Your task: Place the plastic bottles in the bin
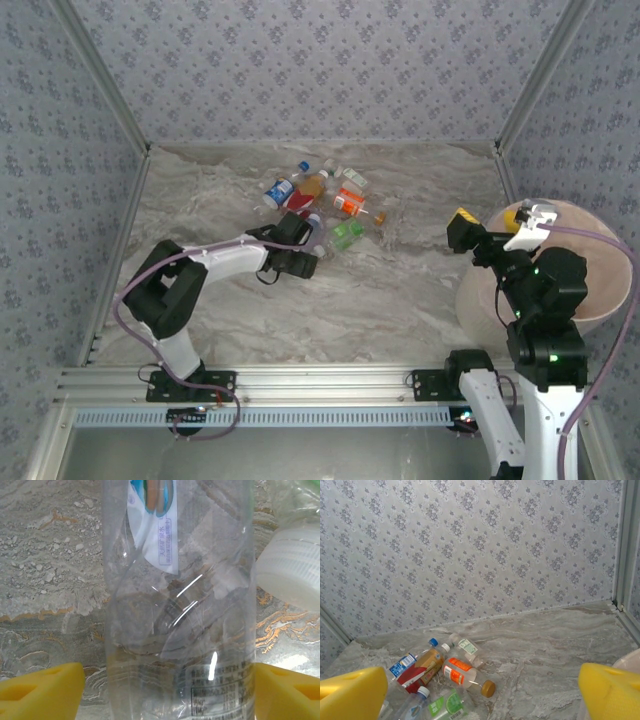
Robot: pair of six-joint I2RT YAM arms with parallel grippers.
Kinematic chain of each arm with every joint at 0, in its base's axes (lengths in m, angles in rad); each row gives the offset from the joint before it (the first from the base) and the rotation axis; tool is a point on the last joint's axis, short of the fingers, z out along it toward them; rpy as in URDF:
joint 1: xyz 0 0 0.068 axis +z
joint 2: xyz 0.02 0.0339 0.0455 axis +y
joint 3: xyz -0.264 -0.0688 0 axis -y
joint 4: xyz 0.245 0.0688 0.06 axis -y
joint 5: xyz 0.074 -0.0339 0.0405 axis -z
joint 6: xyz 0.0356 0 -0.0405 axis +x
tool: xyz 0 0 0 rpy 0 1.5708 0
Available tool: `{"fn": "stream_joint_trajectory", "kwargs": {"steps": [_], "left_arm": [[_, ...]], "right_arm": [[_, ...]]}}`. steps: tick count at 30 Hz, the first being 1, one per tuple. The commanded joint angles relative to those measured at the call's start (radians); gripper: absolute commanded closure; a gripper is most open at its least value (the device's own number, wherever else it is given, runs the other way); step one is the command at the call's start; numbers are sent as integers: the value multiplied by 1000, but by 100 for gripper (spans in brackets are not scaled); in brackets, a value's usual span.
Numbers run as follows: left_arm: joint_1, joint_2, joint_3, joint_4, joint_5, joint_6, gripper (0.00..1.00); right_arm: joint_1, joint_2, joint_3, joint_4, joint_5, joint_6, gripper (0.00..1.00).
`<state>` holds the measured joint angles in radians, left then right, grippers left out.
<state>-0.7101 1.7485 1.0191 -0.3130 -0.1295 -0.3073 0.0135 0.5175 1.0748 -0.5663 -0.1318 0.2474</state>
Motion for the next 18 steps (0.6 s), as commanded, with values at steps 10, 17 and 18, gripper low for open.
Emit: {"fn": "stream_joint_trajectory", "kwargs": {"steps": [10, 17, 18], "left_arm": [[-8, 21, 9, 10, -38, -7, 33], [-9, -13, -18, 35, -27, -17, 40], [-9, -21, -22, 41, -23, -14, 40]], "right_arm": [[2, -9, -9, 60, -80, 10, 0], [3, 10, -16, 120, -229, 45, 0], [5, 20, -21, 141, -273, 61, 0]]}}
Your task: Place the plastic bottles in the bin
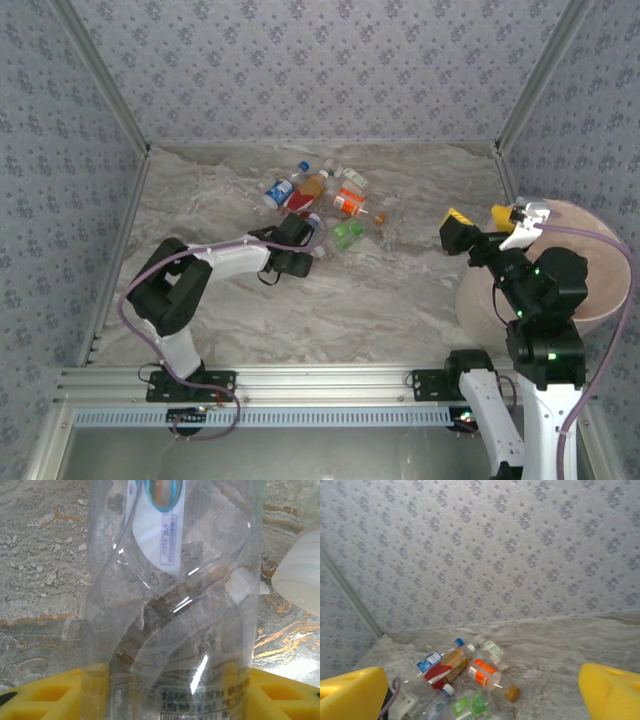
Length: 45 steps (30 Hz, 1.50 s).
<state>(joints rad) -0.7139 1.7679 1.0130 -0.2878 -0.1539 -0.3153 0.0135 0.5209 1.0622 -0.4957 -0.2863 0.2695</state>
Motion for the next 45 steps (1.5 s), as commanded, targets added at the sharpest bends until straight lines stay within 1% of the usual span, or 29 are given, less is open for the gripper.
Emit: {"fn": "stream_joint_trajectory", "kwargs": {"steps": [1, 4, 6, 8, 10, 13, 15, 18, 21, 24, 26, 29, 33, 37, 41, 45], "left_arm": [[-5, -49, -21, 23, 3, -3, 41], [-4, -70, -38, 45, -1, 2, 42], [-5, -84, -50, 54, -1, 1, 45], [-4, -99, -59, 62, 2, -2, 46], [-5, -118, -68, 67, 7, -5, 48], [-3, -145, -79, 71, 9, -7, 49], [-2, -160, -85, 75, 10, -9, 49], [-2, -185, -93, 81, 13, -11, 49], [1, -217, -100, 87, 22, -13, 50], [10, -267, -112, 98, 50, -17, 50], [21, -311, -124, 124, 86, -19, 50], [47, -374, -148, 173, 157, -33, 51], [88, -446, -156, 235, 258, -70, 52], [119, -498, -163, 309, 348, -116, 53], [135, -529, -173, 396, 428, -164, 54], [142, -541, -181, 486, 530, -206, 54]], "right_arm": [[9, 28, -18, 100, -147, 66, 0], [41, 59, -68, 199, -164, 141, 0], [90, 84, -100, 255, -136, 160, 0], [171, 125, -105, 266, -86, 140, 0], [287, 183, -80, 259, -8, 85, 0], [453, 280, -32, 243, 120, -12, 0], [528, 340, -3, 243, 193, -51, 0], [589, 436, 18, 276, 265, -52, 0], [616, 511, 24, 315, 343, -2, 0], [615, 561, 45, 309, 365, 55, 0], [611, 581, 57, 287, 364, 86, 0], [599, 593, 64, 270, 401, 141, 0], [593, 591, 58, 272, 423, 164, 0], [588, 589, 55, 301, 363, 180, 0], [571, 588, 40, 382, 235, 247, 0], [562, 605, 35, 472, 124, 303, 0]]}}
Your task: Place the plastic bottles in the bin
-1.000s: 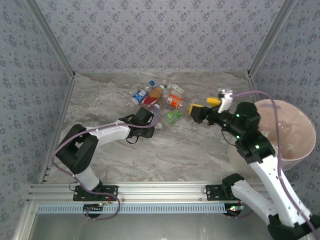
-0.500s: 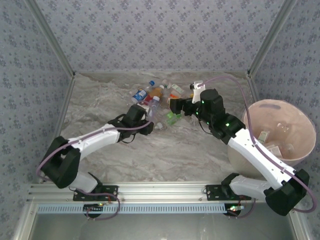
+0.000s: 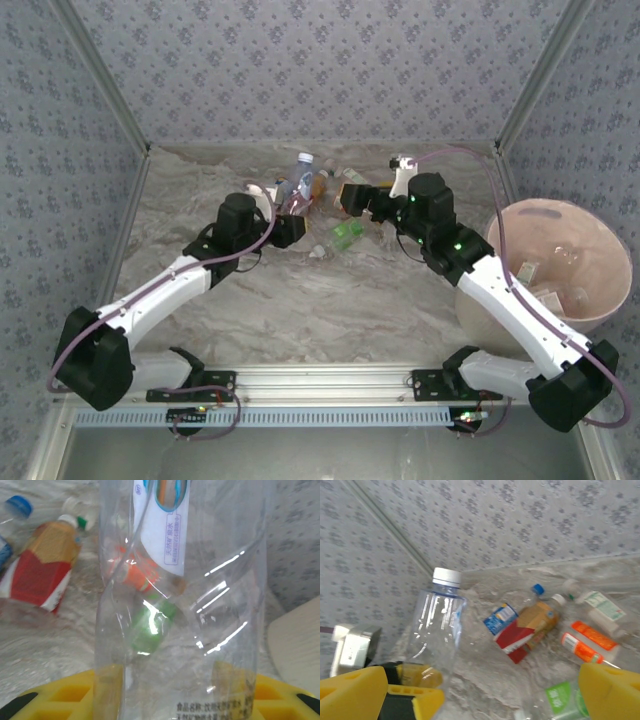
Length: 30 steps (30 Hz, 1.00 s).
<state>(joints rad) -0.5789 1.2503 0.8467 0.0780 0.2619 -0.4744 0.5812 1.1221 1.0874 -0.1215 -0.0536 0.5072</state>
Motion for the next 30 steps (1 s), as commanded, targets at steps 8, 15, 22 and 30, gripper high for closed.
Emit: {"fn": "stream_joint_trajectory", "kwargs": {"steps": [8, 15, 22, 30], "left_arm": [[15, -10, -27, 323, 349, -147, 54], [14, 14, -19, 422, 453, -204, 55], [-4, 62, 10, 462, 520, -211, 55], [-21, 83, 26, 464, 541, -183, 56]], "right_arm": [[-11, 66, 32, 197, -192, 147, 0], [-17, 105, 51, 215, -244, 177, 0], [-17, 164, 53, 351, -341, 208, 0], [-27, 188, 69, 353, -316, 229, 15]]}}
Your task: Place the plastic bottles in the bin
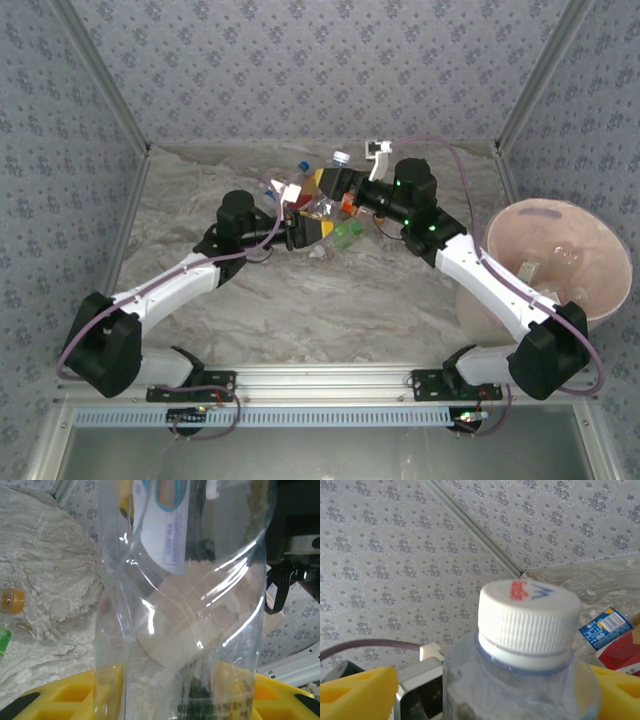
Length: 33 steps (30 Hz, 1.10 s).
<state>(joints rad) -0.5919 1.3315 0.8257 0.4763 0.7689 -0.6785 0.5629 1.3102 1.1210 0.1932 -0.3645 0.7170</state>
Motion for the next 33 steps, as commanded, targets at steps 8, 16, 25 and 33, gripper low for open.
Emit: {"fn": "stream_joint_trajectory", "kwargs": {"steps": [8, 16, 25, 33], "left_arm": [[-10, 29, 76, 44, 58, 44, 56], [-11, 55, 124, -36, 65, 80, 47], [-11, 33, 112, -25, 70, 73, 2], [-11, -67, 57, -167, -187, 135, 2]], "right_arm": [[-12, -18, 21, 16, 37, -12, 39], [-31, -52, 10, -21, 80, -51, 52], [-56, -124, 10, -83, 164, -128, 57], [-65, -259, 125, -361, 381, -332, 57]]}}
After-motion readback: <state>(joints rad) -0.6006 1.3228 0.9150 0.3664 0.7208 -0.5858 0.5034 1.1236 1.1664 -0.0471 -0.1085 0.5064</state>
